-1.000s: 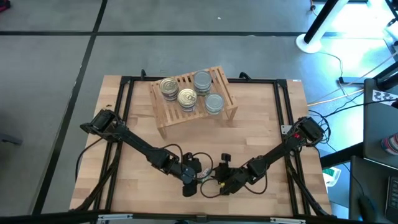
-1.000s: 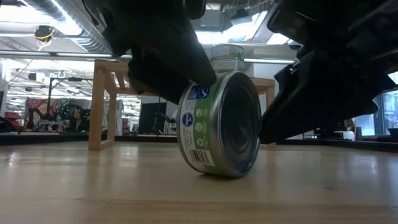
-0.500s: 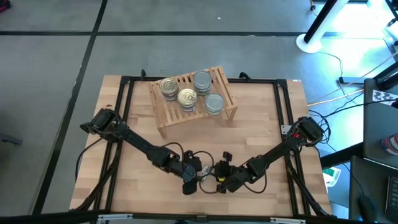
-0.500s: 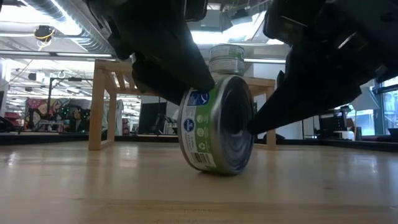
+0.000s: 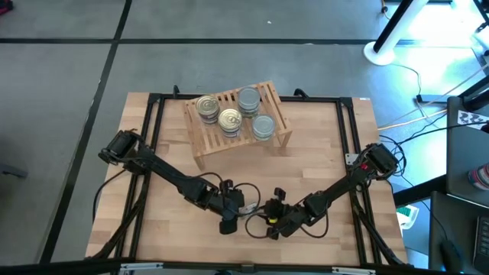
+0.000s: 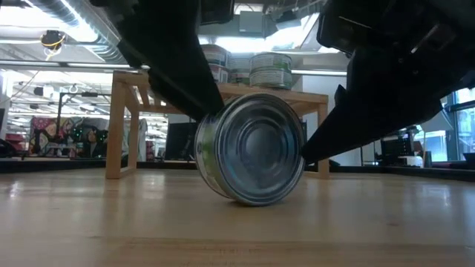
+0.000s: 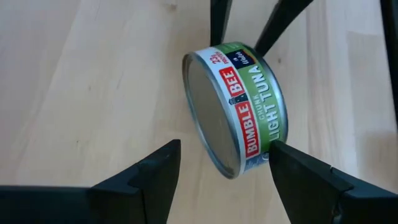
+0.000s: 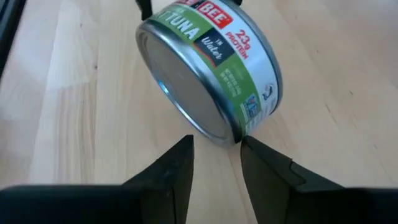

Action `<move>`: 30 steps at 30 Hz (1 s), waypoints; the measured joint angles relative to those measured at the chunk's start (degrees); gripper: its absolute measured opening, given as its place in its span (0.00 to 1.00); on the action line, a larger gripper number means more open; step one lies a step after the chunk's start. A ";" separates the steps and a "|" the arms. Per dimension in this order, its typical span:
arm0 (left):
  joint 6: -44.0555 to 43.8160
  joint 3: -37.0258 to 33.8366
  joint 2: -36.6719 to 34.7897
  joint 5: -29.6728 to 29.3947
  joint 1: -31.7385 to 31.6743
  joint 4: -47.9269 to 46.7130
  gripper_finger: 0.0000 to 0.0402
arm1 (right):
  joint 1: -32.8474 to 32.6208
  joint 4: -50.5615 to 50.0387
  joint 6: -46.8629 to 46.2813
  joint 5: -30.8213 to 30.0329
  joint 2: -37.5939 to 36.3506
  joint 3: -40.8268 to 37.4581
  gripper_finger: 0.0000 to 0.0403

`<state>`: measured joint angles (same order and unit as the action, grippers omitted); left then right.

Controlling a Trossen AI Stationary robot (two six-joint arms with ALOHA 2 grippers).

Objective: Stack canned seafood by type on shelf
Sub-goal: Stack the green tuna can on top of the green tuna can on the shelf

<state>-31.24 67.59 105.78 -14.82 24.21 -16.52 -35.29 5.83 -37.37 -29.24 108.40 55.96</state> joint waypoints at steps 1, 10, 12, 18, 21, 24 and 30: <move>0.18 -0.02 0.02 0.16 0.04 -0.13 0.59 | 0.03 0.18 -0.34 0.33 0.00 0.00 0.33; 0.82 -0.02 -0.60 0.38 0.06 -1.48 0.59 | -0.02 0.36 -3.53 2.44 -0.02 0.07 0.33; 1.46 -0.02 -0.60 0.42 0.06 -1.44 0.59 | -0.02 0.38 -3.53 2.42 -0.02 0.07 0.33; 1.61 -0.04 -0.75 0.73 0.06 -1.48 0.59 | 0.01 0.36 -3.53 3.46 -0.02 0.07 0.33; 1.64 -0.11 -1.19 0.66 0.06 -1.65 0.59 | -0.02 0.40 -3.53 3.85 -0.02 0.08 0.33; 1.72 -0.13 -1.50 0.60 0.04 -1.67 0.59 | 0.03 0.40 -3.53 3.91 -0.02 0.13 0.33; 2.63 -0.13 -1.62 0.62 0.55 -0.87 0.59 | 0.03 0.60 -3.49 3.59 -0.02 0.15 0.33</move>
<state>-28.61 67.46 104.16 -14.20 24.76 -17.39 -35.27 6.44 -40.86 -25.65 108.38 56.12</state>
